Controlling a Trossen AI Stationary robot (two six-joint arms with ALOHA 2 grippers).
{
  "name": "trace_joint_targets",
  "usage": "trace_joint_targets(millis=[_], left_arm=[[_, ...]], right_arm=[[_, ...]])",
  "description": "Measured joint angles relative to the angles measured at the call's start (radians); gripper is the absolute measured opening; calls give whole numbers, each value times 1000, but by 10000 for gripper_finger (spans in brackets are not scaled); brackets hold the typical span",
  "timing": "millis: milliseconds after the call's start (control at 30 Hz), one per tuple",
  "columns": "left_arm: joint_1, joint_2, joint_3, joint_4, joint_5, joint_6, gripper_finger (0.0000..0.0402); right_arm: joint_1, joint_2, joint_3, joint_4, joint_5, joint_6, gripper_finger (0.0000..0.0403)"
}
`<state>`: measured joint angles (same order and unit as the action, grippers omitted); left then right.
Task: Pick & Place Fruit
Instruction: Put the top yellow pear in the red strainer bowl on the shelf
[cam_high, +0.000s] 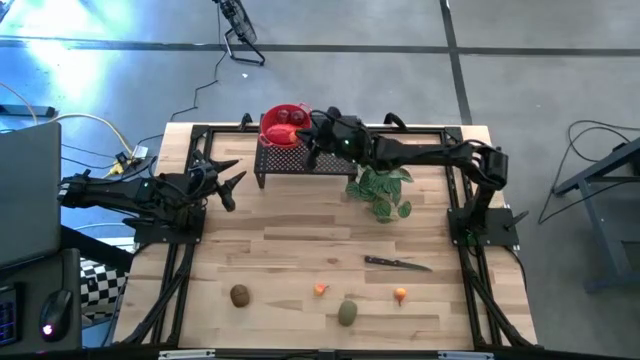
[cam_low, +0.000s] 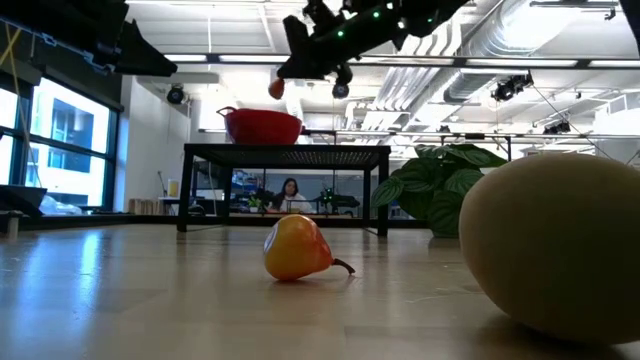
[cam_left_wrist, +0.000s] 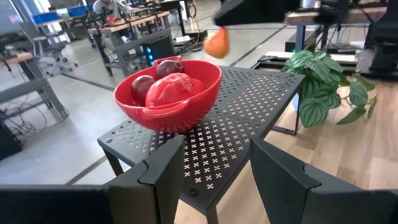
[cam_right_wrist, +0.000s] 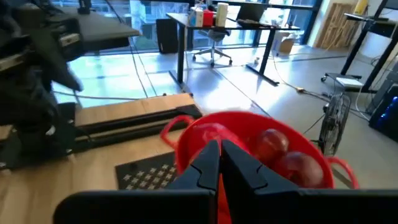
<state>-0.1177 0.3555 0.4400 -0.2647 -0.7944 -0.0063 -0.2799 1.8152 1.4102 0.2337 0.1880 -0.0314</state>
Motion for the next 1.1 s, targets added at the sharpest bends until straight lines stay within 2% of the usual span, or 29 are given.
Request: trace_joint_targets(millis=[433, 1100], left_arm=[[0, 0, 0, 0, 0, 2, 175], [0, 0, 0, 1, 0, 2, 175]], right_arm=[[-83, 25, 23, -56, -38, 5, 4], [-106, 66, 23, -44, -62, 10, 4]])
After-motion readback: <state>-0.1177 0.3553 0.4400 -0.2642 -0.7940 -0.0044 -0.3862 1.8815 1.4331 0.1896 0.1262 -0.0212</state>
